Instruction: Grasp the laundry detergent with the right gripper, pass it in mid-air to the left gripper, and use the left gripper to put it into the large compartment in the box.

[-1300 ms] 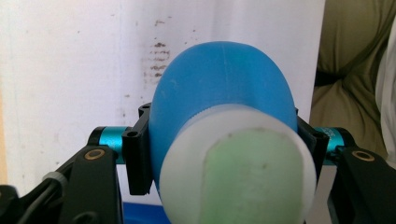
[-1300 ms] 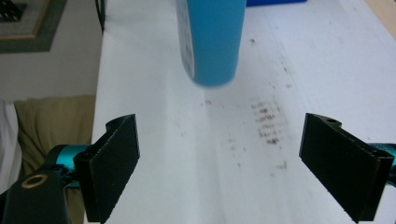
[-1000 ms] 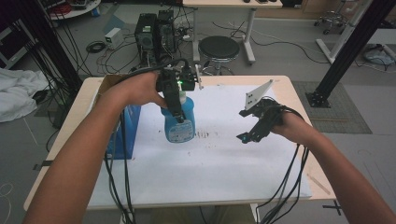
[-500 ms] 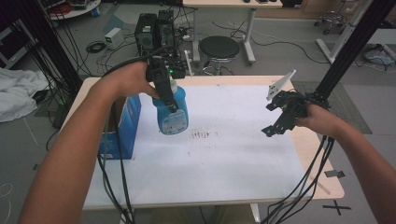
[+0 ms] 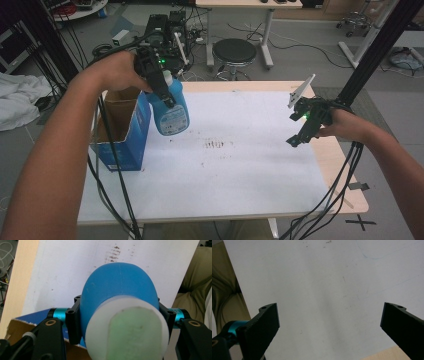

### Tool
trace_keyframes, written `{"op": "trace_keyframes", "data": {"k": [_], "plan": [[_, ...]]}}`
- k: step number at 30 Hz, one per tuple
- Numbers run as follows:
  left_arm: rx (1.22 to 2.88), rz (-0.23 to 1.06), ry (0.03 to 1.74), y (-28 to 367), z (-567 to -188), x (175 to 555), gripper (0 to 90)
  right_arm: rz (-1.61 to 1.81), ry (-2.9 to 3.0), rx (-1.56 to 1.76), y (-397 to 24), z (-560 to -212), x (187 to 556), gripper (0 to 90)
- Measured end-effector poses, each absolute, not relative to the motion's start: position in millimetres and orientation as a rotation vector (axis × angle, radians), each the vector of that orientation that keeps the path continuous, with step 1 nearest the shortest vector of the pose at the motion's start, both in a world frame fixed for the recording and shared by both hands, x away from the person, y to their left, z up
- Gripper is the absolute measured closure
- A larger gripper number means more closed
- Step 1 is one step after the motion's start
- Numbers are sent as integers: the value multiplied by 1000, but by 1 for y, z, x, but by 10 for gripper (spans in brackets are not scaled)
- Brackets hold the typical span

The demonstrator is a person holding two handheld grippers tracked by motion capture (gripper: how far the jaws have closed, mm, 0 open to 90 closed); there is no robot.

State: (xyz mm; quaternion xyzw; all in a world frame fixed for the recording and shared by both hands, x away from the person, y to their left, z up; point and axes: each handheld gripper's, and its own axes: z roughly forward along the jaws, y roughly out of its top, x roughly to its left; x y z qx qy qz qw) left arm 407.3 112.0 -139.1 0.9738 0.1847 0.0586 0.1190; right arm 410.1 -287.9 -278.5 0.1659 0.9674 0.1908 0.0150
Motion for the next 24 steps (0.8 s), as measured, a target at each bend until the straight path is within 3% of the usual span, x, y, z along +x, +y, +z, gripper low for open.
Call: {"op": "trace_keyframes", "data": {"k": [24], "plan": [[2733,234,713,201,-84,398,380,618,3010,540,-291,-280,418,12]]}}
